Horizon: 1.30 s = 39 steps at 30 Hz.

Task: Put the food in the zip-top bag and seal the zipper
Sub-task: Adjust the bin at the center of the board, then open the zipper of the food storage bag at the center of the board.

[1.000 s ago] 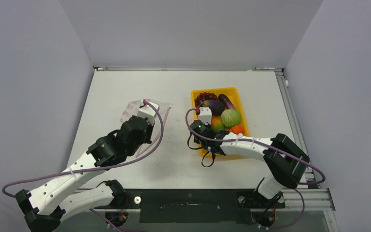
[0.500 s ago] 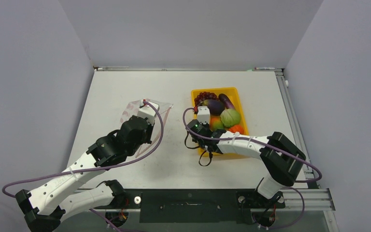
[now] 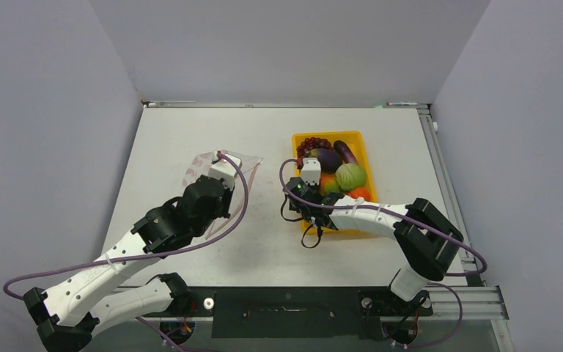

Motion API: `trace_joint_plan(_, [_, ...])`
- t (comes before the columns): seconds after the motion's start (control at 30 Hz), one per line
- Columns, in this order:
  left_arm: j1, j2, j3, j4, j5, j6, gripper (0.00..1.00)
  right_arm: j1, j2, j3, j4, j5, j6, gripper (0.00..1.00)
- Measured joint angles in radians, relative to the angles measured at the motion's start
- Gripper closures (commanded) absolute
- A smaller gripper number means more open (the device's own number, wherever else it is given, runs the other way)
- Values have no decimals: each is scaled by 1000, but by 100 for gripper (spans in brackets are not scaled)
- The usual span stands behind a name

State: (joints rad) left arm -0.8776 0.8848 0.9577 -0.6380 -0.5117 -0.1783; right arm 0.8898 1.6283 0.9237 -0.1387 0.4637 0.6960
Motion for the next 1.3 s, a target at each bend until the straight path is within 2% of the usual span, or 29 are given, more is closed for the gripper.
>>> trace_joint_plan(0.2, [0,4,0,0,0,0,100,0,-60,0,-24,1,-3,41])
trace_joint_plan(0.6, [0,15,0,0,0,0,100,1,-264,11,-137,2,-38,16])
trace_joint_plan(0.83, [0,23,0,0,5,0,100,1,-421,5,-178,-53,-56,13])
trace_joint_plan(1.07, [0,32,0,-1,20,0,100,26,-577,-101,-90,-209,-22,16])
trace_joint_plan(1.3, [0,33,0,-1,20,0,100,133,-550,-132,32,-301,46,15])
